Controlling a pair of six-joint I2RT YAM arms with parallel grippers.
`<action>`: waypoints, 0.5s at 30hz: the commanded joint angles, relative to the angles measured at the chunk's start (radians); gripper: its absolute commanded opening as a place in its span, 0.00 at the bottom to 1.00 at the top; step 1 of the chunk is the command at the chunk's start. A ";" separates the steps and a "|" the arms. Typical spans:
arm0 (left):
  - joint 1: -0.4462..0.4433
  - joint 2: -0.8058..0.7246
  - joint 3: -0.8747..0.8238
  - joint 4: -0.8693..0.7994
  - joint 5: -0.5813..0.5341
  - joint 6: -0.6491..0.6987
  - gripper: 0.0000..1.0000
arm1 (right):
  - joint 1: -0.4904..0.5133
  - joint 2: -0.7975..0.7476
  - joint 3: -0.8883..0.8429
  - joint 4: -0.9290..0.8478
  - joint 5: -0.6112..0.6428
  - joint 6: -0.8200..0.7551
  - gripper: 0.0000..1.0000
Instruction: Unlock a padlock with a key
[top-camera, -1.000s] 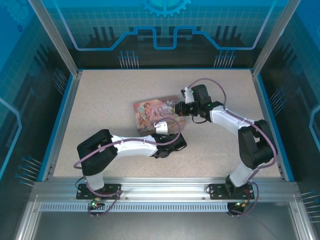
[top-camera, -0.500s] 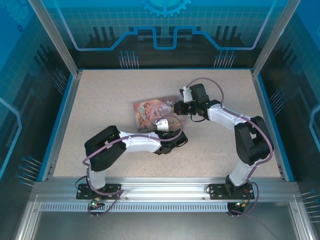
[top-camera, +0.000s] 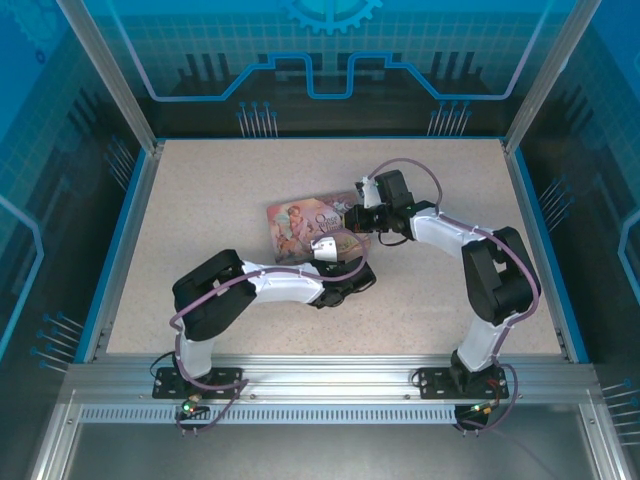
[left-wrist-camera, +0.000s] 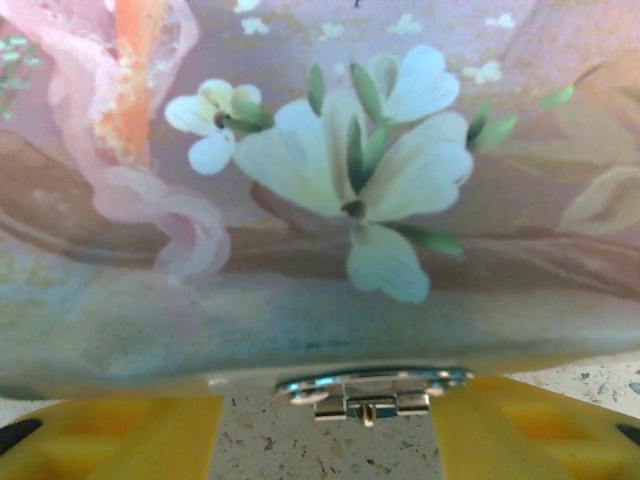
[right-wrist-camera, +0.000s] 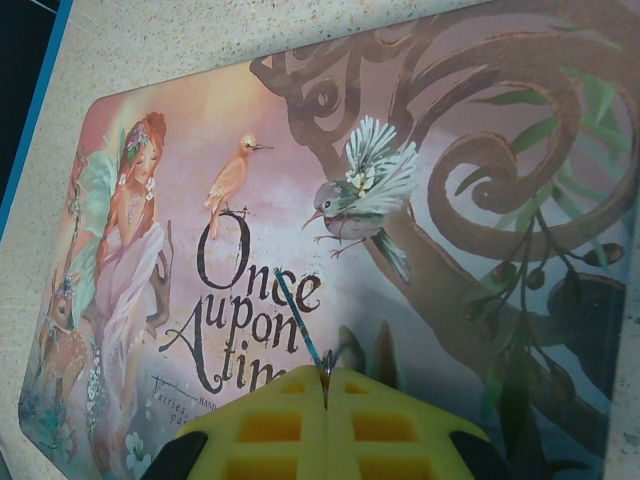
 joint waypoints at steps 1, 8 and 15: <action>0.011 0.028 0.020 0.018 -0.047 -0.008 0.54 | 0.015 0.025 0.024 -0.006 -0.007 0.007 0.00; 0.015 0.036 0.027 0.023 -0.049 -0.003 0.52 | 0.017 0.020 0.018 -0.004 -0.011 0.006 0.00; 0.015 0.041 0.034 0.015 -0.051 -0.005 0.44 | 0.016 0.014 0.013 0.002 -0.020 0.007 0.00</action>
